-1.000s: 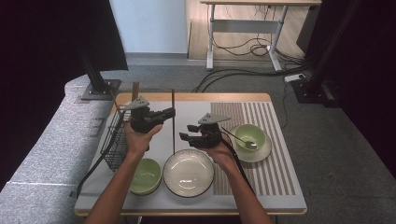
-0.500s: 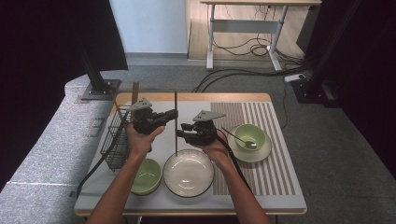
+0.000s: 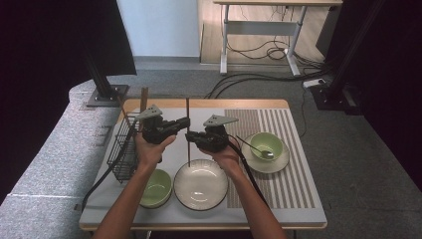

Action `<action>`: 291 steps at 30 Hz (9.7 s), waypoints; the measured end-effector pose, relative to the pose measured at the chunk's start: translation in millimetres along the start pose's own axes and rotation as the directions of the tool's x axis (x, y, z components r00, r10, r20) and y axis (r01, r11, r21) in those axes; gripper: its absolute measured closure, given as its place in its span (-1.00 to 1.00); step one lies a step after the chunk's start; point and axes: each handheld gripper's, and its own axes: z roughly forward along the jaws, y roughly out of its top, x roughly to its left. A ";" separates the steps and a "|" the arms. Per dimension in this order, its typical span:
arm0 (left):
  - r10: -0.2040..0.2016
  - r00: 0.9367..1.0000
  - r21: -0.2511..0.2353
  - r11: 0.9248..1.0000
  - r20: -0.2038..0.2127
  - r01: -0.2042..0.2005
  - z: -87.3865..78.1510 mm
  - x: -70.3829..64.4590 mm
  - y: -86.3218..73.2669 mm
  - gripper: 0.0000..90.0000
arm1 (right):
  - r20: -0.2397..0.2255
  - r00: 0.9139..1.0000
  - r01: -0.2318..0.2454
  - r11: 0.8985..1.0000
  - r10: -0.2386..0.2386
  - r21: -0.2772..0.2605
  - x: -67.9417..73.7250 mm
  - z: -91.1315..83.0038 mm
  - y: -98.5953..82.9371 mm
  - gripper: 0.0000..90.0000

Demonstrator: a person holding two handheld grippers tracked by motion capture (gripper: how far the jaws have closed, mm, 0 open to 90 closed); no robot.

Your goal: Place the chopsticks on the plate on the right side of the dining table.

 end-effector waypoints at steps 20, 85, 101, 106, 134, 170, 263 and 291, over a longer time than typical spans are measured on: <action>0.015 1.000 -0.016 1.000 -0.014 -0.015 -26.3 10.5 -1.4 0.44 | 0.043 0.998 -0.046 0.999 0.047 -0.026 -11.8 -9.2 0.1 0.89; 0.028 1.000 0.102 0.994 0.014 -0.029 -7.2 15.5 -36.0 0.39 | 0.072 0.995 -0.061 0.992 0.069 -0.109 -13.5 -22.4 34.0 0.89; 0.022 1.000 0.115 0.993 0.022 -0.024 -2.6 16.9 -39.9 0.41 | 0.057 0.997 -0.048 0.992 0.054 -0.114 -3.2 -13.5 43.4 0.89; 0.020 0.999 0.120 0.993 0.025 -0.023 -0.3 17.2 -41.1 0.43 | 0.052 0.997 -0.047 0.992 0.054 -0.116 -0.3 -10.2 44.3 0.89; 0.012 0.998 0.183 0.983 0.066 -0.024 7.1 16.9 -43.0 0.91 | 0.032 0.996 -0.076 0.991 0.080 -0.114 -3.3 -6.7 39.9 0.84; 0.056 0.995 0.262 0.962 0.088 -0.077 2.4 11.8 -45.5 0.92 | 0.187 0.979 -0.061 0.989 0.086 -0.136 -24.9 -23.2 29.5 0.26; -0.024 0.982 0.401 0.915 0.186 -0.053 4.9 23.4 -43.3 0.92 | 0.188 0.978 0.060 0.982 -0.094 0.180 -47.5 -37.7 13.3 -0.07; -0.089 0.966 0.456 0.889 0.244 -0.033 8.3 28.5 -43.2 0.93 | 0.063 0.838 0.466 0.770 -0.543 0.436 -33.1 -22.5 -7.7 0.20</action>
